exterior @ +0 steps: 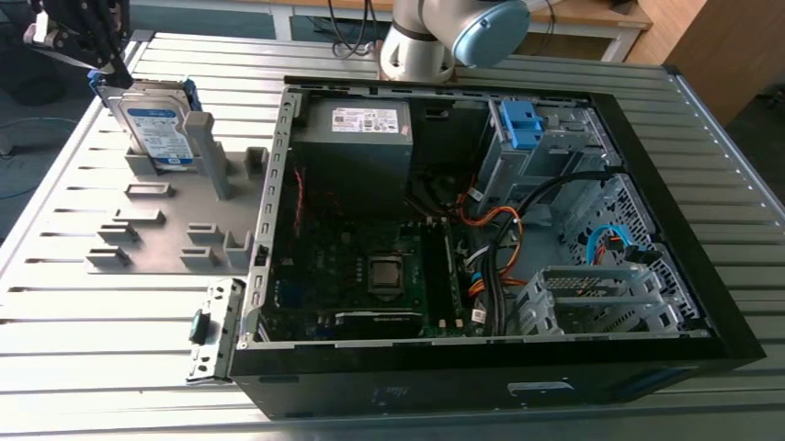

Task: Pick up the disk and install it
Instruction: 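Pick up the disk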

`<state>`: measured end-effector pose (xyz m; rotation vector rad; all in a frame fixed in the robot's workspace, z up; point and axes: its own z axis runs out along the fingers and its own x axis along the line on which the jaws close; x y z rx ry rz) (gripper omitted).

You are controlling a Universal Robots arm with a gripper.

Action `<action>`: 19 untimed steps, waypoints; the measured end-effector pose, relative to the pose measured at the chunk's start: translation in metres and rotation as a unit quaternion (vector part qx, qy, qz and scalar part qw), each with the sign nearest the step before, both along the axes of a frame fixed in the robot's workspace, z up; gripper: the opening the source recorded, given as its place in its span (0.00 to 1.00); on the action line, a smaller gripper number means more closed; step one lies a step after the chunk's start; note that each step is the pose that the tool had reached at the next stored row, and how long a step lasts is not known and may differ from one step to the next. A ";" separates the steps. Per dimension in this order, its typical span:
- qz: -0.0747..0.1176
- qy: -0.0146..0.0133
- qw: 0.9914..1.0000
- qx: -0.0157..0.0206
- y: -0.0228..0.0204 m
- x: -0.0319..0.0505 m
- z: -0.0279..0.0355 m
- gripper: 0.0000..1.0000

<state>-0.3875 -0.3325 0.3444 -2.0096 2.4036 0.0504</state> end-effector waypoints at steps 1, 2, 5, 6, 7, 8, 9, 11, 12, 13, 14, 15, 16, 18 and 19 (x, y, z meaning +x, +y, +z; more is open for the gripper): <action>0.000 0.000 1.000 0.000 0.0000 0.0000 0.0000 0.11; 0.000 0.000 1.000 0.000 0.0000 0.0000 0.0000 0.17; 0.000 0.000 1.000 0.000 0.0000 0.0000 0.0000 0.23; 0.000 0.000 1.000 0.000 0.0000 0.0000 0.0000 0.29; 0.000 0.000 1.000 0.000 0.0000 0.0000 0.0000 0.35; 0.000 0.000 1.000 0.000 0.0000 0.0000 0.0000 0.41; 0.000 0.000 1.000 0.000 0.0000 0.0000 0.0000 0.41; 0.000 0.000 1.000 0.000 0.0000 0.0000 0.0000 0.47; 0.000 0.000 1.000 0.000 0.0000 0.0000 0.0000 0.47; 0.000 0.000 1.000 0.000 0.0000 0.0000 0.0000 0.47; 0.000 0.000 1.000 0.000 0.0000 0.0000 0.0000 0.47; 0.000 0.000 1.000 0.000 0.0000 0.0000 0.0000 0.47; 0.000 0.000 1.000 0.000 0.0000 0.0000 0.0000 0.47; 0.000 0.000 1.000 0.000 0.0000 0.0000 0.0000 0.47; 0.000 0.000 1.000 0.000 0.0001 0.0000 -0.0001 0.47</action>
